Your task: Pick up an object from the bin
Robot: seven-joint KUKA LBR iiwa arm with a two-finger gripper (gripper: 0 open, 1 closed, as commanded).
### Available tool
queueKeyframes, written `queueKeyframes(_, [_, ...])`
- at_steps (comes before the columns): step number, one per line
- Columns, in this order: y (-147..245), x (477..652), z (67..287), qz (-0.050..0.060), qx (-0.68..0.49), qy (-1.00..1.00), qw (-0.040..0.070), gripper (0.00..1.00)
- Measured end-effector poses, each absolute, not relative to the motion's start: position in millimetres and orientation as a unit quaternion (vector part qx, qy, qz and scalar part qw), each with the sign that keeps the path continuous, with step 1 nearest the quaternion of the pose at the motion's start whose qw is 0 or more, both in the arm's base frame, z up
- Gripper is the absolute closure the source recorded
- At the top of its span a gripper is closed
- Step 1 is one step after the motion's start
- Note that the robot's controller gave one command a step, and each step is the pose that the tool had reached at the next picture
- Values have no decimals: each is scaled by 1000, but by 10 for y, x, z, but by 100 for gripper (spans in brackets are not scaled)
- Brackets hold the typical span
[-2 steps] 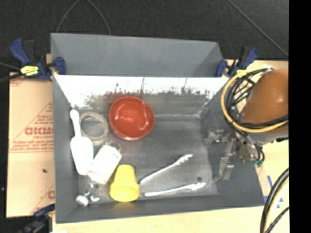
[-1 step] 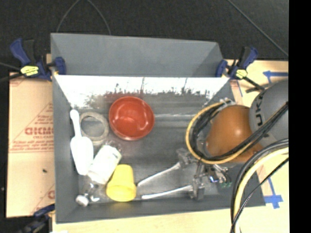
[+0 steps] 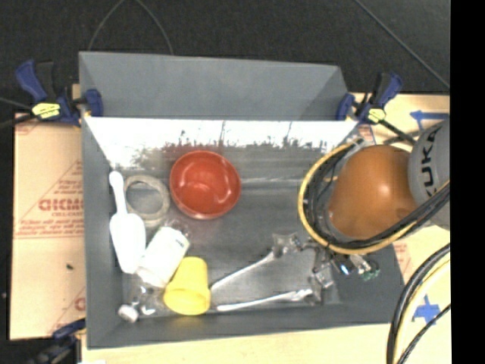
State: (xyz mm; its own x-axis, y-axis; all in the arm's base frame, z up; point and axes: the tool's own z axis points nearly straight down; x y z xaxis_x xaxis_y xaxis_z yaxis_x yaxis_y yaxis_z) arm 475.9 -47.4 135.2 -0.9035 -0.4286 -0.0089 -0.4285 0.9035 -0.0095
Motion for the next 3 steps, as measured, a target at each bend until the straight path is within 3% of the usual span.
queueKeyframes(1, [61,4779,1000,-4,-193,981,9,0])
queueKeyframes(2, [534,4800,727,-8,-283,959,16,0])
queueKeyframes(3, [476,5182,707,-6,-343,939,9,100])
